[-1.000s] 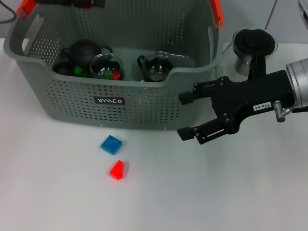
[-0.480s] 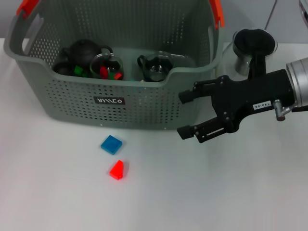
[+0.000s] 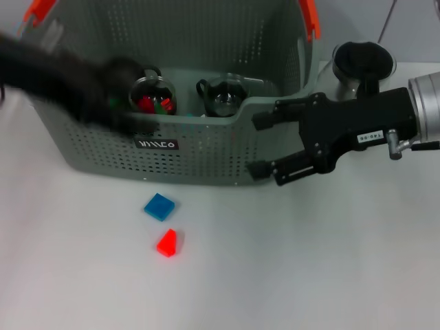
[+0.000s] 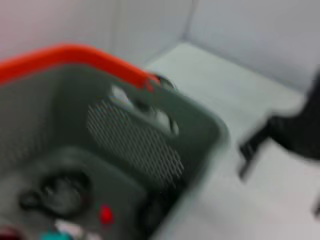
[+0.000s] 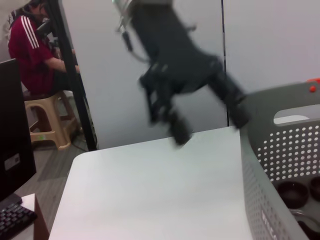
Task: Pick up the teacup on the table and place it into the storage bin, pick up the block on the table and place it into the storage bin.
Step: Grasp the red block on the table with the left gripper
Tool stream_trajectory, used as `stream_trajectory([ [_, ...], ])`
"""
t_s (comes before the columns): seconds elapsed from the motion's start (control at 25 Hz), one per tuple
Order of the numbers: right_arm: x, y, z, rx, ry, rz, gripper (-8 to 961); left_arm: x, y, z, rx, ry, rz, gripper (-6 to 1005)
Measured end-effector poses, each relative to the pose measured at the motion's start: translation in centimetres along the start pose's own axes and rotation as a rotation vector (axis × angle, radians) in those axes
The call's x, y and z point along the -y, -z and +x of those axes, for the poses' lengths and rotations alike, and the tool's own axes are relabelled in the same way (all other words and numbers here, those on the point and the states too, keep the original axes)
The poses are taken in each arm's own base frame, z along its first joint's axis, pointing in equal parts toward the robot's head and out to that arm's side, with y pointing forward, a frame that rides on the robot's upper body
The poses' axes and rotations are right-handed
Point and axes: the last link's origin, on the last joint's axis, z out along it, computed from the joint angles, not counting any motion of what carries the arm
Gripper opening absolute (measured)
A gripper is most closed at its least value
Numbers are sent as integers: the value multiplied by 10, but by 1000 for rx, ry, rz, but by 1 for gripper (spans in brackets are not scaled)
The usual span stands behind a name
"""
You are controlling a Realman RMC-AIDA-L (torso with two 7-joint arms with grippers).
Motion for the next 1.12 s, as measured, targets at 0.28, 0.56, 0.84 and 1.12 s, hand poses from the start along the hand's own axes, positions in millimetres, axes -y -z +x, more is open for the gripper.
stream_trajectory([
  [0.28,0,0,2,0,-10,-1,945,-29,-39,-37,157,-118,-65,949],
  [0.56,0,2,4,-1,-15,-4,945,-35,-85,-62,291,-248,-87,949],
  [0.84,-1,0,8,5,-37,-9,945,-30,-107,-64,356,-395,-68,947],
  [1.12,-1,7,21,-27,-102,-28,944,-18,-124,-59,428,-514,-13,921],
])
